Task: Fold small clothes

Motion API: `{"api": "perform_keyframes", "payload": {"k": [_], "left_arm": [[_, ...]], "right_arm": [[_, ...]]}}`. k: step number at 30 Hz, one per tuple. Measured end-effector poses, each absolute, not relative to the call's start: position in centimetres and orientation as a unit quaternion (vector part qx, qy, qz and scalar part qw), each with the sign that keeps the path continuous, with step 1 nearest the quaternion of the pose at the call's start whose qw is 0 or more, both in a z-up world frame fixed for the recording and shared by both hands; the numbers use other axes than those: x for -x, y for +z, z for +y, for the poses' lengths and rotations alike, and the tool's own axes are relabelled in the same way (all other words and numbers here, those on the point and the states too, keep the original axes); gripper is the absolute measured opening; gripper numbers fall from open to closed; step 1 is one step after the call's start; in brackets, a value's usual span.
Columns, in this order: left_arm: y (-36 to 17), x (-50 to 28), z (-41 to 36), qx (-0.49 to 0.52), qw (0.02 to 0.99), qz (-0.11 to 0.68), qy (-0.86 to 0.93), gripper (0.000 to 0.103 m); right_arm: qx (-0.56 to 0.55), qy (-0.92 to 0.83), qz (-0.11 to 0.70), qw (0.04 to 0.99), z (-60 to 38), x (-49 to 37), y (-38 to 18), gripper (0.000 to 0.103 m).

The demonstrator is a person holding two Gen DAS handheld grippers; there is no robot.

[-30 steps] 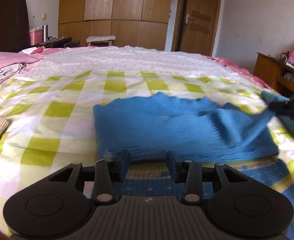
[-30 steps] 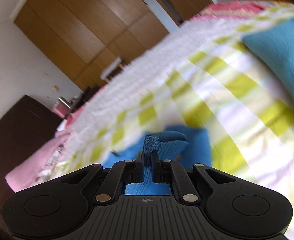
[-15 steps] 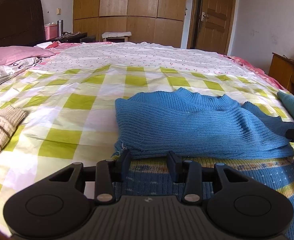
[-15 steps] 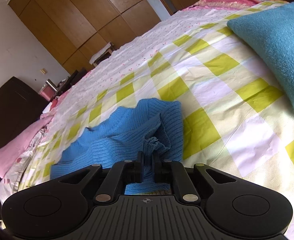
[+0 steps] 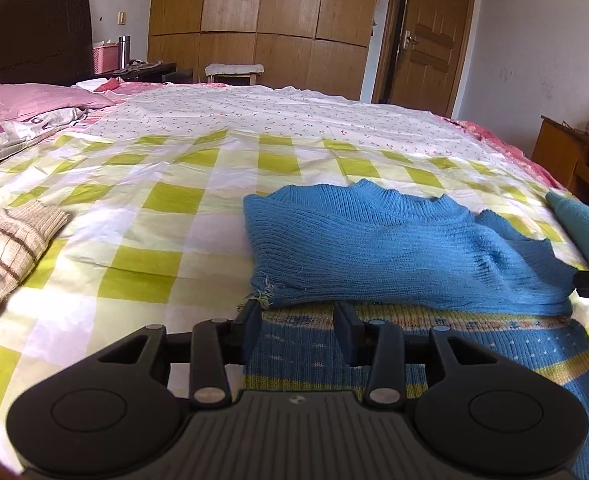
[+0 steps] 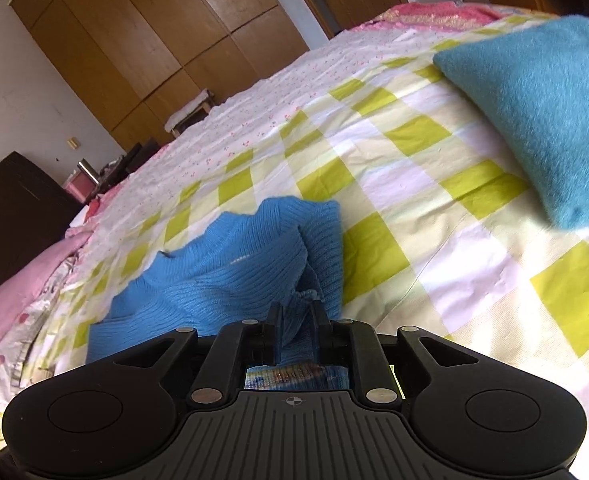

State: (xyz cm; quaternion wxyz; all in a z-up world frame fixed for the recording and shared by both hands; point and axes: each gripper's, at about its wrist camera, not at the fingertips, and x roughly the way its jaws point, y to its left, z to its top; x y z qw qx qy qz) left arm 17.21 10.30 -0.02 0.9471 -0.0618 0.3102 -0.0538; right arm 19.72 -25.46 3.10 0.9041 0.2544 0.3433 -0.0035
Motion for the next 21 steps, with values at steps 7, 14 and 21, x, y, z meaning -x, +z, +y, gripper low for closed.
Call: {"api": "perform_keyframes", "payload": {"k": [7,14,21], "left_arm": [[1.2,-17.6,11.0,0.092,0.954,0.281,-0.048,0.046],[0.2,-20.4,10.4,0.066,0.953,0.294,-0.042,0.046],[-2.1,-21.2,11.0,0.059,0.945,0.321,-0.035,0.048]], "right_arm": [[-0.164,0.013,0.306,0.938,-22.5,-20.4,5.9,0.016],[-0.097,0.002,0.330,0.939,-20.1,-25.6,3.2,0.016],[-0.066,-0.052,0.347,0.934,-22.2,-26.0,1.6,0.014]]}}
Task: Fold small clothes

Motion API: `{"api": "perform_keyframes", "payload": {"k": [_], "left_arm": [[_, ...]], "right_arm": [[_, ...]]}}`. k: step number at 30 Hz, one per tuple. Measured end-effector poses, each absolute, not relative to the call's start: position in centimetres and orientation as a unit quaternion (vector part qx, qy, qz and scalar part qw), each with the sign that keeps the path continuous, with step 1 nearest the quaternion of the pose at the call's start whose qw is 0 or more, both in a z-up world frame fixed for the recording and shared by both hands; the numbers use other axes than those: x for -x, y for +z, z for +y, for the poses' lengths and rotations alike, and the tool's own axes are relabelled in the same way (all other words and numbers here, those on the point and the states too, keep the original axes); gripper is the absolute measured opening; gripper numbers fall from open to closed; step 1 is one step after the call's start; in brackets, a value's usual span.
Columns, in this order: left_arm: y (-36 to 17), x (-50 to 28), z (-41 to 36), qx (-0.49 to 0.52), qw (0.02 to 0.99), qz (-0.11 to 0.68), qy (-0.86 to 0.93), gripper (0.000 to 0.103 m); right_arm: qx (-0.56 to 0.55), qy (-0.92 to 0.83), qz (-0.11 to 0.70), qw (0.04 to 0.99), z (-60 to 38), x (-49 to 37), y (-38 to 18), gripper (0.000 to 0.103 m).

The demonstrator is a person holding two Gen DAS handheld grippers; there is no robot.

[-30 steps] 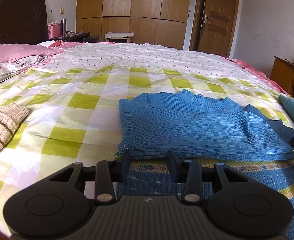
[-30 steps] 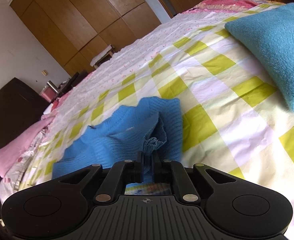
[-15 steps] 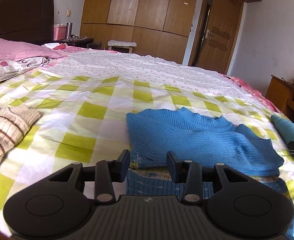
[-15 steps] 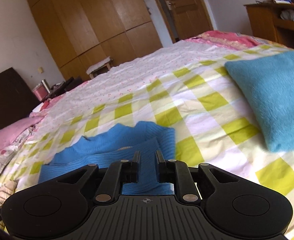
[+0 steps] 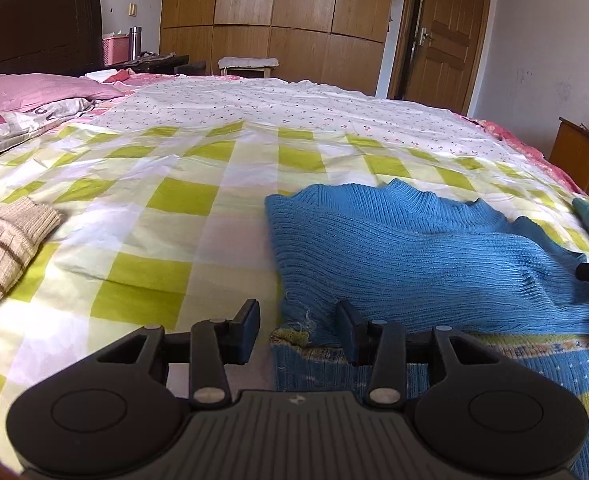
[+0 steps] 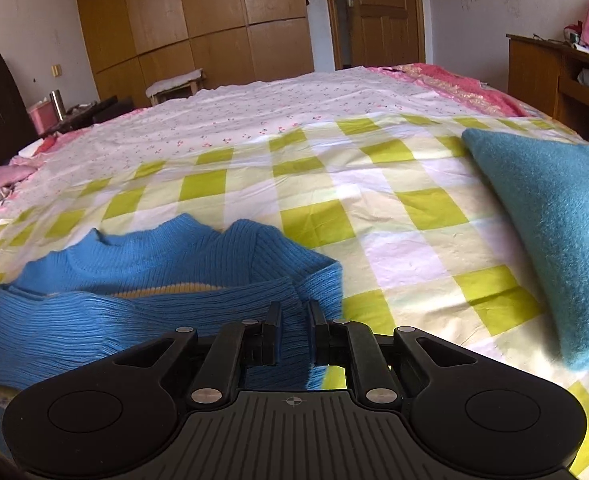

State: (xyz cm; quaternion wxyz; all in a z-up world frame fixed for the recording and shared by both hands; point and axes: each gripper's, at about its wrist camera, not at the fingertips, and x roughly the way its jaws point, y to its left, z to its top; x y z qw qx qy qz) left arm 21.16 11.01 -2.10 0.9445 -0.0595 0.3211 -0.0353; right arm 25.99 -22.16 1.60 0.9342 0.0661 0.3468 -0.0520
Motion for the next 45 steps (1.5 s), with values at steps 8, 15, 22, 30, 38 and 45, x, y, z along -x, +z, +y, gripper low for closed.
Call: {"api": "perform_keyframes", "payload": {"k": [8,15,22,30,38,45], "left_arm": [[-1.1,-20.5,10.6,0.048,0.949,0.310,-0.039,0.048],[-1.3,-19.6,11.6,0.061,0.942,0.330,-0.033,0.048],[-1.3,-17.7,12.8,0.075,0.938,0.338,-0.036,0.048],[-1.8,-17.0,14.0,0.102,0.932,0.347,-0.042,0.048],[-2.0,-16.9,14.4,0.112,0.927,0.354,-0.060,0.048],[-1.8,-16.6,14.2,0.112,0.928,0.349,-0.072,0.048]], "right_arm": [[-0.049,-0.020,0.333,0.941,-20.2,-26.0,2.2,0.017],[-0.037,-0.027,0.350,0.936,-19.7,-26.4,2.6,0.018],[-0.005,-0.003,0.378,0.926,-17.2,-26.3,2.0,0.020],[0.010,0.001,0.370,0.929,-15.5,-25.1,3.1,0.023],[0.006,0.003,0.417,0.909,-14.4,-26.2,2.0,0.030],[-0.013,0.004,0.396,0.918,-14.2,-25.1,3.0,0.031]]}}
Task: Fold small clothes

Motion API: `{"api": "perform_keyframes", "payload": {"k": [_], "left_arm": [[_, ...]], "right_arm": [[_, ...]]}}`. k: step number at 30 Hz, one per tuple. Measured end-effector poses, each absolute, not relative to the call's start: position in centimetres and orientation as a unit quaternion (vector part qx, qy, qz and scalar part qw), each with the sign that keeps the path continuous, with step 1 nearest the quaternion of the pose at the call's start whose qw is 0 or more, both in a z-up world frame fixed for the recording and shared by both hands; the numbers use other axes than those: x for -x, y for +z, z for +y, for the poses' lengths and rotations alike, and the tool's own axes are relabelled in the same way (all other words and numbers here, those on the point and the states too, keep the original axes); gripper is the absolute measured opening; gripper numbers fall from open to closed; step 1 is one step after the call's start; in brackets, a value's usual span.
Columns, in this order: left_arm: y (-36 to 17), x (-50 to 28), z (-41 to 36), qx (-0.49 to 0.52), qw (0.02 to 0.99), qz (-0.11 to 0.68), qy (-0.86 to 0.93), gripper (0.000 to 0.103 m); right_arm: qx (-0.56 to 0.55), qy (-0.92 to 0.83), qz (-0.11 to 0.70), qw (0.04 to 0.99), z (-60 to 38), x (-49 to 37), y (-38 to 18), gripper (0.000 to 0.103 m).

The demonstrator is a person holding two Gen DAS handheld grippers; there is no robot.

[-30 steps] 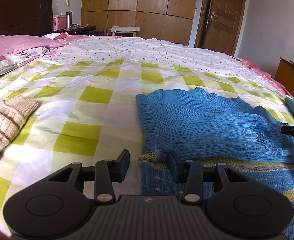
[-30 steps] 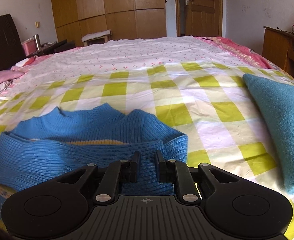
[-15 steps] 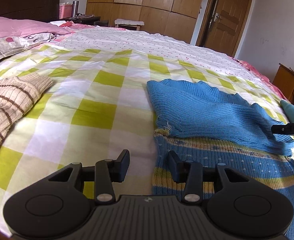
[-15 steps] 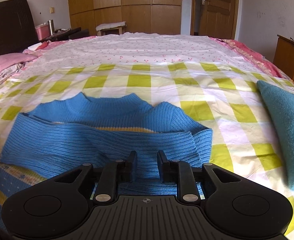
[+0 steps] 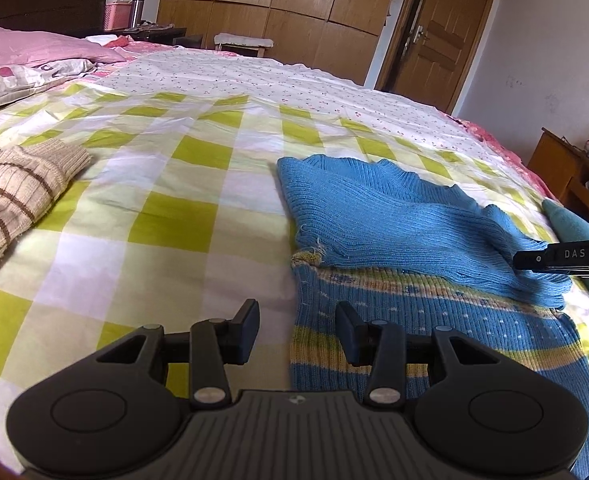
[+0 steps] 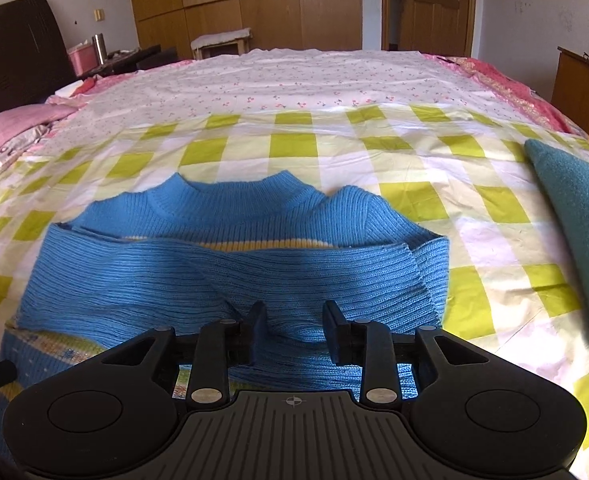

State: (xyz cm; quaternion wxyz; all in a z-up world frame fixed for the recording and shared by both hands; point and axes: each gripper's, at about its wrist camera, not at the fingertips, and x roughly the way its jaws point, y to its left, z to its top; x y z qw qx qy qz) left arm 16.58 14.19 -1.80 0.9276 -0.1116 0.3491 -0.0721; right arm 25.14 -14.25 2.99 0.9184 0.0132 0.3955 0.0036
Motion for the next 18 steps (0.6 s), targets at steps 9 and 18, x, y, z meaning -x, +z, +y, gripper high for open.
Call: {"api": "perform_keyframes", "payload": {"k": [9,18], "left_arm": [[-1.8,-16.4,13.8,0.103,0.925,0.355,-0.085,0.048],[-1.1,-15.0,13.8,0.100,0.923,0.359,-0.094,0.048]], "right_arm": [[-0.002,0.003,0.423,0.906,-13.9,-25.6,2.2,0.041],[-0.023,0.012,0.404,0.915,-15.8,-21.5,3.9,0.041]]}}
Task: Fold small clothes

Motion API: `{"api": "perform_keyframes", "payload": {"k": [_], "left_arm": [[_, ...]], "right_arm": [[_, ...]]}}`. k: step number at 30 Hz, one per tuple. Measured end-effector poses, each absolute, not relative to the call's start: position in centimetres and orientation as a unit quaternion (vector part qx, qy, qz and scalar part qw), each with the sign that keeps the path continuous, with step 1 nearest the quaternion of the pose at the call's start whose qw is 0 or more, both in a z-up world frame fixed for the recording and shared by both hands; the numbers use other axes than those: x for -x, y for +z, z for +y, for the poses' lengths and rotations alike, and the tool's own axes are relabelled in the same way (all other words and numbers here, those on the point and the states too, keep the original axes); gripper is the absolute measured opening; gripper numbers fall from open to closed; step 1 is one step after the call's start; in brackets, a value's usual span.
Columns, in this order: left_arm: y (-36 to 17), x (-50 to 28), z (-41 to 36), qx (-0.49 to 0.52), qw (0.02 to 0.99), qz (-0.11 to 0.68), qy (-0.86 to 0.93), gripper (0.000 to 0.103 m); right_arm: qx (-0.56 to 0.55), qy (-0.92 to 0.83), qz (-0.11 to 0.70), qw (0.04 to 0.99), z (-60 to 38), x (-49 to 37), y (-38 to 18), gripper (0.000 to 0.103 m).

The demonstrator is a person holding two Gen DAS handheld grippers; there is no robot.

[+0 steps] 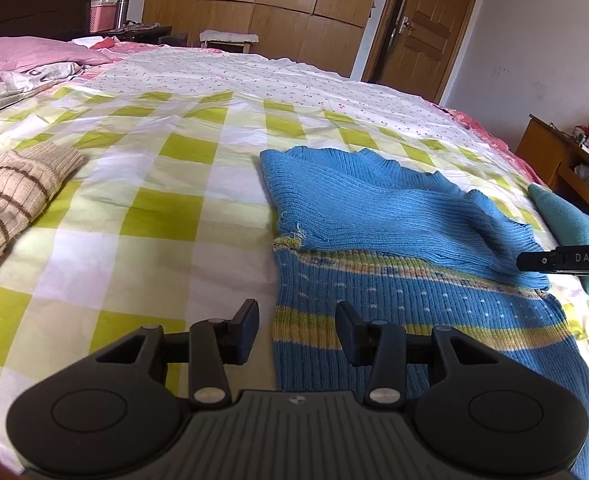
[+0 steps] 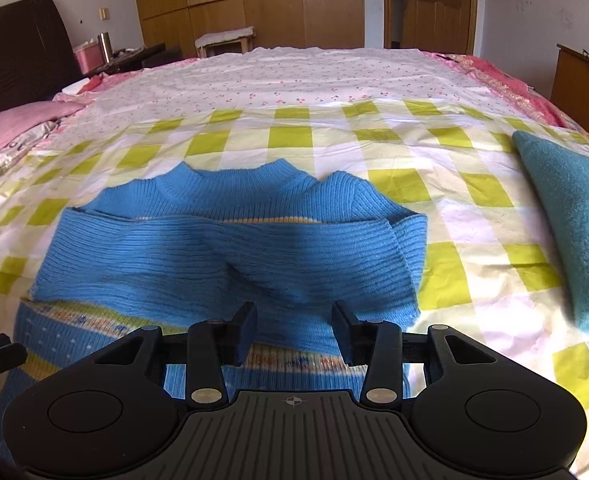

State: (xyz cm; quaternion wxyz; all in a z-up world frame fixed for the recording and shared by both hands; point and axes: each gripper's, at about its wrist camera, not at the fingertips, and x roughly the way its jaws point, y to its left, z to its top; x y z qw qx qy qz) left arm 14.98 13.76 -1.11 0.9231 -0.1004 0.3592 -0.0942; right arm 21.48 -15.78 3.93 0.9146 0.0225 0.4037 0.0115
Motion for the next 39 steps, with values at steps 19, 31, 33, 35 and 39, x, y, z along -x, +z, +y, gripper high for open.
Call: {"api": "perform_keyframes", "payload": {"k": [19,31,33,35,39], "left_arm": [[-0.6,-2.2,14.5,0.091,0.900,0.414,-0.099,0.048],[-0.9,-0.1,14.0,0.094,0.897,0.423,-0.091,0.048],[-0.9,0.1,14.0,0.092,0.896,0.424,-0.089,0.048],[-0.9,0.3,13.9,0.090,0.896,0.425,-0.088,0.048],[-0.8,0.4,13.8,0.095,0.893,0.430,-0.091,0.048]], "right_arm": [[-0.070,0.049,0.483,0.871,-20.8,-4.6,4.1,0.041],[-0.108,0.074,0.522,0.843,-20.5,-0.5,2.3,0.041],[-0.102,0.079,0.523,0.842,-20.3,-0.3,2.2,0.041],[-0.095,0.081,0.522,0.844,-20.1,-0.3,2.2,0.030],[-0.109,0.091,0.518,0.843,-20.6,-0.4,2.5,0.009]]}}
